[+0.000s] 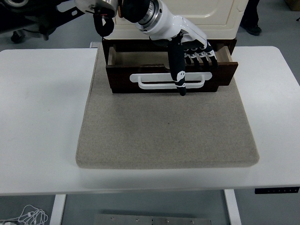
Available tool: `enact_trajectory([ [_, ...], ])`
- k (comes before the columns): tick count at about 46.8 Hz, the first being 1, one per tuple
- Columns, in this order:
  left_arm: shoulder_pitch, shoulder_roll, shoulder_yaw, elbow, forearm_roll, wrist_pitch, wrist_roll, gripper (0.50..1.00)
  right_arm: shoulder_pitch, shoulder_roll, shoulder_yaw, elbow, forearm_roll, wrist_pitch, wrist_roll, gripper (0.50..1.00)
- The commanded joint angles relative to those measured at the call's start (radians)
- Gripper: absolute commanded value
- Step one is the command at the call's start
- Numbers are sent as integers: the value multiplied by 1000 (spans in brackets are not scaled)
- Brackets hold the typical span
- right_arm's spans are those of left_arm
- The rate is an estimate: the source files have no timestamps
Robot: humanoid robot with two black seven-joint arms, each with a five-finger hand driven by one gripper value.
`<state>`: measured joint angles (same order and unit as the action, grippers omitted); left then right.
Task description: Open the drawer under the combination cabinet
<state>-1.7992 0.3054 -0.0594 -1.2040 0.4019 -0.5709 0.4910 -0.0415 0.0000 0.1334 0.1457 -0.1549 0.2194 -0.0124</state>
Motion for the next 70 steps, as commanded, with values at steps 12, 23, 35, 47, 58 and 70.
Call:
enact_trajectory([
  [12,1,1,-2,3,0,2,0,1000,0,0,0,0,0,0,0,926],
  [23,3,11,-16,3,-9,-1,-2,1000,0,0,0,0,0,0,0,926],
  [35,24,24,-109,0,-2,3,-8,1000,0,0,0,0,0,0,0,926],
  [47,64,27,-319,52,0,36,-15,1000,0,0,0,0,0,0,0,926],
  [58,66,26,-560,162,0,71,-28,1000,0,0,0,0,0,0,0,926],
  [70,54,44,-766,253,-1,172,-107,1000,0,0,0,0,0,0,0,926],
])
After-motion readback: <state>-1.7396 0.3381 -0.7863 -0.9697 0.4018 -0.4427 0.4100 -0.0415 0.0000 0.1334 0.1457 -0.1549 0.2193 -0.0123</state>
